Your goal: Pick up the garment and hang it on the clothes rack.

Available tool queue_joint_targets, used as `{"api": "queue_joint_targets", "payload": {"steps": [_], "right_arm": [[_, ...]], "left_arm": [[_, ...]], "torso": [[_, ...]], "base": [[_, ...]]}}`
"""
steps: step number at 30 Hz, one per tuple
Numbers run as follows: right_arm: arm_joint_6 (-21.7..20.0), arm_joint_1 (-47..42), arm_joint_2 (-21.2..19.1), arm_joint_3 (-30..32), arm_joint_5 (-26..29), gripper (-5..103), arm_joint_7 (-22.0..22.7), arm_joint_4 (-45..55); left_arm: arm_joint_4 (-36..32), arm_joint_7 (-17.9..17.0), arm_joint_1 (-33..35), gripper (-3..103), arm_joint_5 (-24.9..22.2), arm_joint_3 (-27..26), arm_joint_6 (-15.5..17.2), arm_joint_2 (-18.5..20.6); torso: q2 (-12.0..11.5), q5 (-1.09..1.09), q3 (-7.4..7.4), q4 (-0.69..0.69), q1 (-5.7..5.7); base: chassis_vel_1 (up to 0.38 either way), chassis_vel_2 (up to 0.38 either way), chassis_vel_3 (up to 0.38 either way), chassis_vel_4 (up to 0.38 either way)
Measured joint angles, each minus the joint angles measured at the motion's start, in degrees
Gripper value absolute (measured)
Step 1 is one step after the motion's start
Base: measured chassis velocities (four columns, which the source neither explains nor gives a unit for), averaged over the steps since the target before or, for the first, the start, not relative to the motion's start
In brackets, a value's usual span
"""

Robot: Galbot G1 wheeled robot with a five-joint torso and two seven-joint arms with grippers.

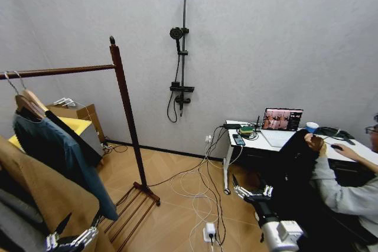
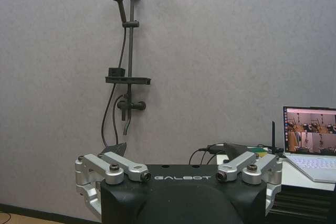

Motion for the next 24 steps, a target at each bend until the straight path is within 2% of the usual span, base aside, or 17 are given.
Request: {"api": "queue_joint_targets", "payload": {"steps": [13,24], "right_arm": [[0.3,-0.1,-0.1,0.2,0.1,100,0.1,0.3],[0.6,-0.3,-0.1,0.5,0.1,100,0.1,0.3]], "left_arm": [[0.0,0.0,0.0,100,0.0,0.0,0.0,0.0],[0.0,0.0,0.0,100,0.0,0.0,0.0,0.0]], "torso": [[0.0,0.01,0.00,0.00,0.00],[0.0,0.02,0.00,0.00,0.01]], "base": [[0.051,-0.067,-0.063,0.059],[0.008,-0.100,-0.099,-0.002]]}}
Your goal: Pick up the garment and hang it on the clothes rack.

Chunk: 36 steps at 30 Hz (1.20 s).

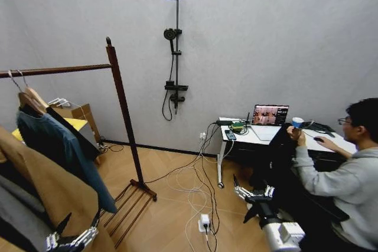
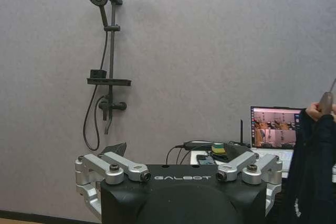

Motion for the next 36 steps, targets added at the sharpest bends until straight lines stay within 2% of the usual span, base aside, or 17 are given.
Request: {"api": "queue_joint_targets", "payload": {"steps": [18,36], "right_arm": [[0.0,-0.6,0.1,-1.3,-0.9,100,0.1,0.2],[0.2,-0.9,0.4,-2.6,-1.8,100,0.1,0.4]], "left_arm": [[0.0,0.0,0.0,100,0.0,0.0,0.0,0.0],[0.0,0.0,0.0,100,0.0,0.0,0.0,0.0]], "torso": [[0.0,0.00,0.00,-0.02,0.01],[0.0,-0.02,-0.01,0.01,-0.02]], "base": [[-0.030,-0.145,-0.143,-0.033],[0.147,-0.147,-0.155,0.147]]}}
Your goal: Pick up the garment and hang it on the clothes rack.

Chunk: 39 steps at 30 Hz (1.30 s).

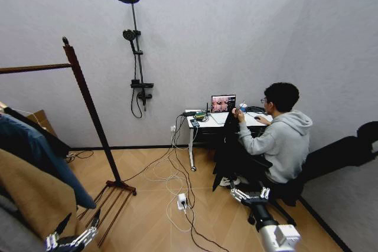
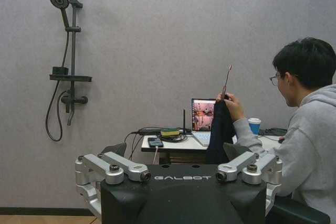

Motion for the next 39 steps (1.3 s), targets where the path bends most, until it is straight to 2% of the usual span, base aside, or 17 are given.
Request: {"api": "queue_joint_targets", "payload": {"steps": [39], "right_arm": [[0.0,0.3,0.1,-1.9,-1.6,100,0.1,-0.8]], "left_arm": [[0.0,0.0,0.0,100,0.0,0.0,0.0,0.0]], "torso": [[0.0,0.02,0.00,-0.01,0.01]], "base": [[0.183,-0.202,-0.196,0.176]]}}
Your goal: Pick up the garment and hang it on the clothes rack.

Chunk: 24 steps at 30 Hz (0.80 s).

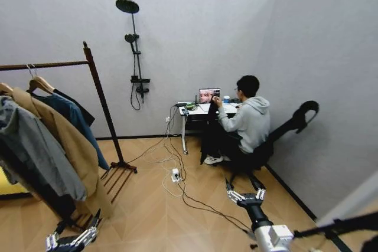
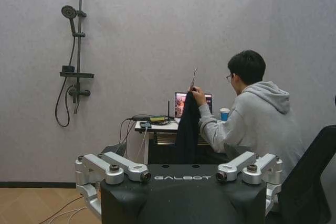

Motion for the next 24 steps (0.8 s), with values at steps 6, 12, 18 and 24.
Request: {"api": "queue_joint_targets", "payload": {"steps": [6,12,18,24], "right_arm": [[0.1,0.1,0.0,-0.2,0.0,100,0.0,0.0],[0.3,-0.2,0.0,-0.4,0.0,100,-0.1,-0.1],[0.4,-0.3,0.0,-0.6,-0.2,100,-0.1,-0.1],[0.4,-0.2,0.0,-1.3,-0.5,100,-0.1,-0.1]], "left_arm": [[0.0,0.0,0.0,100,0.0,0.0,0.0,0.0],[0.0,0.0,0.0,100,0.0,0.0,0.0,0.0],[0.0,0.0,0.0,100,0.0,0.0,0.0,0.0],[0.0,0.0,0.0,100,0.0,0.0,0.0,0.0]], "torso": [[0.0,0.00,0.00,0.00,0.00],[0.0,0.00,0.01,0.00,0.01],[0.0,0.01,0.01,-0.01,0.01],[0.0,0.03,0.00,0.00,0.00]], "base": [[0.189,-0.207,-0.207,0.184],[0.189,-0.171,-0.170,0.186],[0.194,-0.171,-0.179,0.197],[0.211,-0.172,-0.171,0.213]]}}
